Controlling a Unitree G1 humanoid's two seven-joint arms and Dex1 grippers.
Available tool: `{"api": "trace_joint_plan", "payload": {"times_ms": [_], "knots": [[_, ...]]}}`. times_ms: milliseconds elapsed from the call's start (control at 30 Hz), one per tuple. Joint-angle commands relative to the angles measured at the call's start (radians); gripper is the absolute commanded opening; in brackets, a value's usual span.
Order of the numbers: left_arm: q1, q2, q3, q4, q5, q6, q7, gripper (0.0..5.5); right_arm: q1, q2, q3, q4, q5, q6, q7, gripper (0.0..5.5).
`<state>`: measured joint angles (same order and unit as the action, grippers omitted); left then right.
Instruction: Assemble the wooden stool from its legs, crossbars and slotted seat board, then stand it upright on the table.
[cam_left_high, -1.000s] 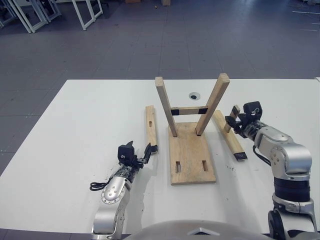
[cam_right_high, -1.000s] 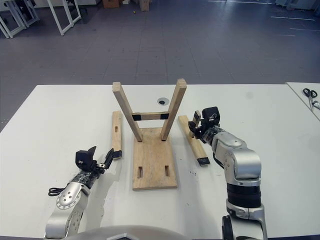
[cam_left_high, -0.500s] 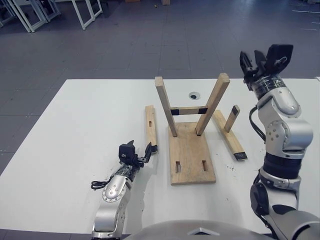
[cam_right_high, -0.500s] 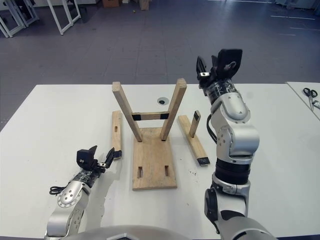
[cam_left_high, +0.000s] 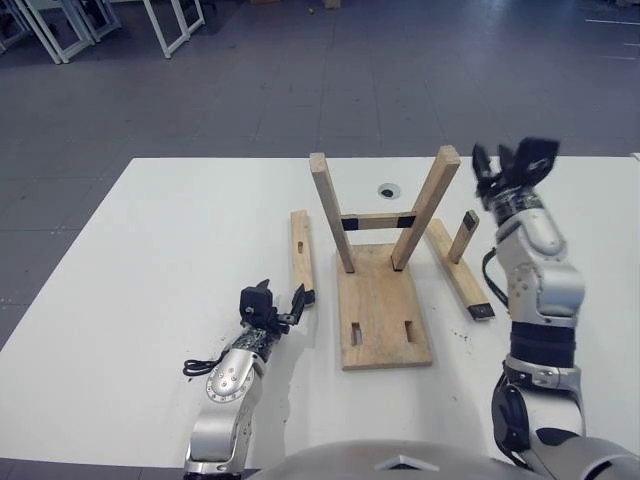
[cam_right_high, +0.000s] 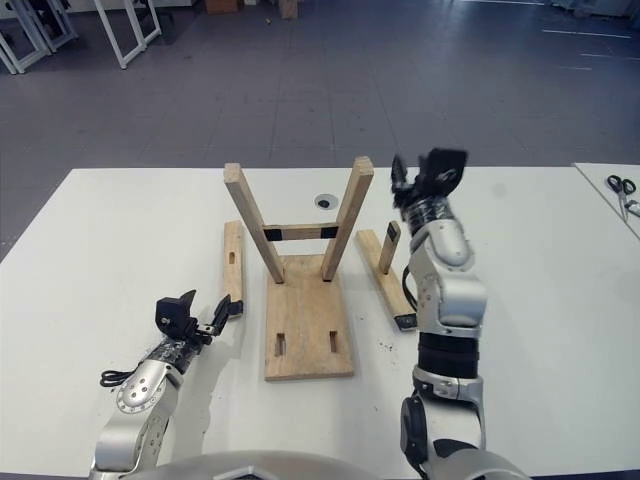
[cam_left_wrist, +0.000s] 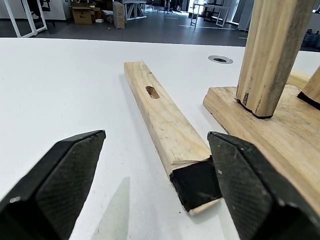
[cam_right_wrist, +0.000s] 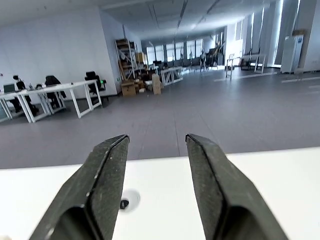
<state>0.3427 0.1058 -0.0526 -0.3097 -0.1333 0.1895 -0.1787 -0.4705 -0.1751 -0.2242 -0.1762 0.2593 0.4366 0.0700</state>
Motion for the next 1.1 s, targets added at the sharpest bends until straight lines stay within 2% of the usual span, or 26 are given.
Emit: {"api": "trace_joint_plan", "payload": {"times_ms": [33,133,233,267,333,533,733,867,933,1033,1100], "knots": [[0.028,-0.011,0.002,-0.024,-0.002,0.008,0.014,3.79,0.153,-0.067,-0.025,-0.283,0.071,0.144,0.035,2.70],[0.052,-0.016,0.010,-0.046,-0.004,0.011,0.023,3.79,0.458,-0.102,0.005,-0.432,0.106,0.239,0.100,3.22],[0.061,-0.020,0.014,-0.057,0.001,0.018,0.027,3.79,0.633,-0.189,0.072,-0.394,0.096,0.313,0.195,3.69],[0.058,-0.019,0.014,-0.057,0.002,0.020,0.027,3.79,0.652,-0.232,0.107,-0.357,0.073,0.341,0.219,3.90],[0.051,-0.016,0.013,-0.056,0.004,0.025,0.025,3.79,0.653,-0.276,0.149,-0.284,0.032,0.362,0.235,3.96],[0.028,-0.007,0.016,-0.066,0.003,0.048,0.022,3.79,0.556,-0.260,0.206,-0.085,-0.046,0.304,0.224,3.96],[0.021,-0.015,0.025,-0.085,0.003,0.103,0.044,3.79,0.515,-0.225,0.196,-0.057,-0.033,0.294,0.226,3.03],[-0.033,0.001,0.070,-0.119,-0.048,0.211,0.036,3.79,0.533,-0.228,0.173,-0.058,-0.028,0.313,0.229,2.15],[-0.079,0.014,0.101,-0.139,-0.100,0.255,0.010,3.79,0.521,-0.234,0.149,-0.047,-0.031,0.313,0.219,2.01],[-0.140,0.067,0.159,-0.201,-0.274,0.350,-0.093,3.79,0.430,-0.248,0.004,-0.108,0.012,0.302,0.183,2.01],[-0.169,0.153,0.217,-0.265,-0.490,0.469,-0.223,3.79,0.282,-0.251,-0.146,-0.187,0.165,0.348,0.184,2.01]]}}
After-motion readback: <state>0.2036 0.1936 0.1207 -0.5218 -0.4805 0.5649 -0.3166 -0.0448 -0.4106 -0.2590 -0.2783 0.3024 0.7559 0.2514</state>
